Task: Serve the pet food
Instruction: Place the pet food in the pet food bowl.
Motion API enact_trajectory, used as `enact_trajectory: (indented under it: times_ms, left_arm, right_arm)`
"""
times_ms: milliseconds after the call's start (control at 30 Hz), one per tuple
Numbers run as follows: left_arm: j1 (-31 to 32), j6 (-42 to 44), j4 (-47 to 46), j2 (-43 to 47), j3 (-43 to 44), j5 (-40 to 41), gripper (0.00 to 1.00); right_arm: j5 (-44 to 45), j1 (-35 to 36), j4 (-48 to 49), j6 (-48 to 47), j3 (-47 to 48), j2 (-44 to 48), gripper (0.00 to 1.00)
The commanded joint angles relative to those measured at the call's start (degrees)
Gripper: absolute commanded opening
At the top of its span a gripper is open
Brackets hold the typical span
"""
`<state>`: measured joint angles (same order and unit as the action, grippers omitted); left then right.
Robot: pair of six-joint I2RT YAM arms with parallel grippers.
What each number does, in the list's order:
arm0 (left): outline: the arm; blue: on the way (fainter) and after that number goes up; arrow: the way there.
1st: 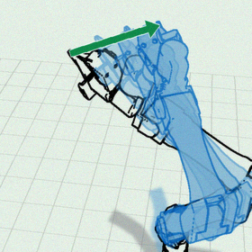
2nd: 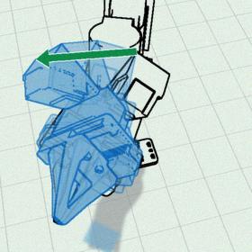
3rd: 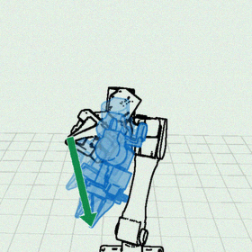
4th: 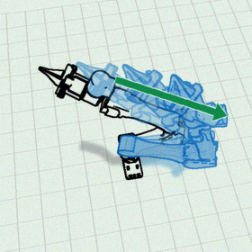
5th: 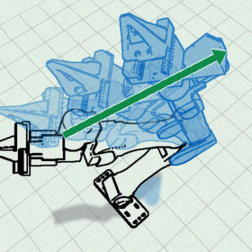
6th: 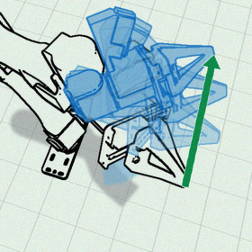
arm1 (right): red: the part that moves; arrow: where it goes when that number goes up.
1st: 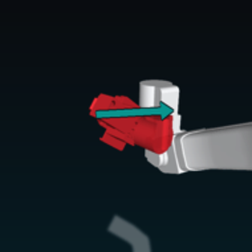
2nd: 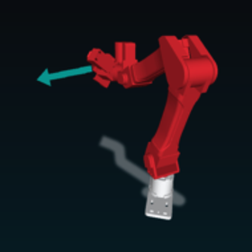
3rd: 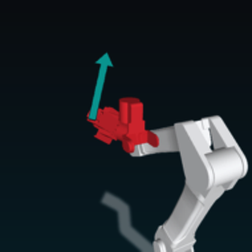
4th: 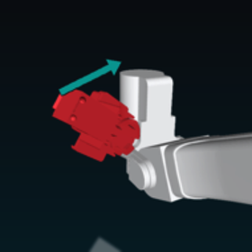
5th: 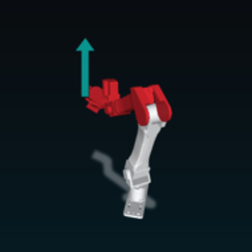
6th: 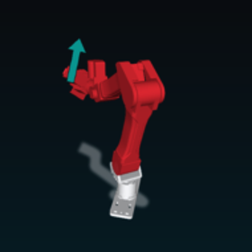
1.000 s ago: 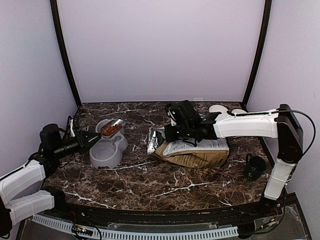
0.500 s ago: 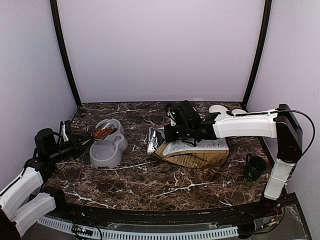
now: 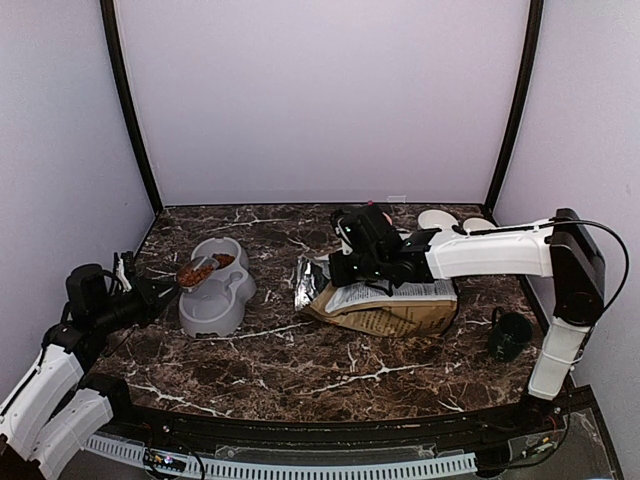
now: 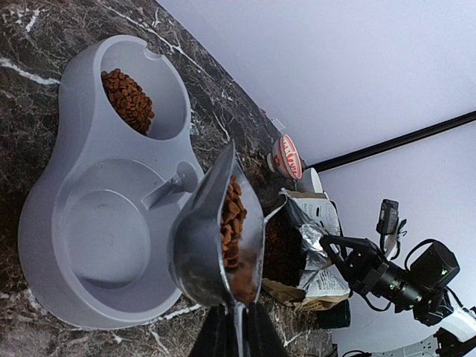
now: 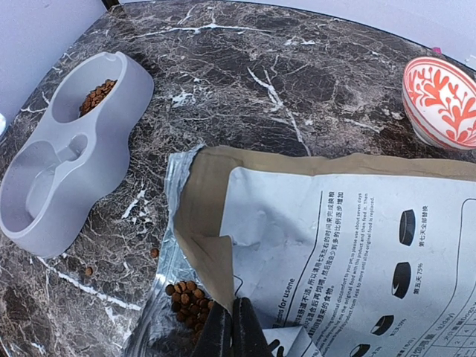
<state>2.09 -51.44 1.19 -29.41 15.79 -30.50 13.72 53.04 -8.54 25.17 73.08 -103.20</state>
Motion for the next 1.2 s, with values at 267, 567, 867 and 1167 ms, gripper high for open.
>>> enact_trajectory:
  times_ms: [267,567,867,1167]
  left_arm:
    - [-0.33,1.75,13.93,1.61,4.27,3.30,0.00]
    - [-0.34,2.50,18.46,-0.35,6.07,3.51,0.00]
    - [-0.40,4.10,21.20,-4.39,9.10,4.02,0.00]
    - [-0.37,4.62,23.59,-5.12,10.98,4.46,0.00]
  right_arm:
    - [2.36,-1.44,4.23,0.14,-2.05,1.57,0.00]
    - [2.54,-1.43,4.66,0.19,-2.89,2.02,0.00]
    - [2.72,-1.60,5.28,0.28,-3.86,2.31,0.00]
    - [2.13,-2.06,6.14,0.23,-4.51,2.36,0.00]
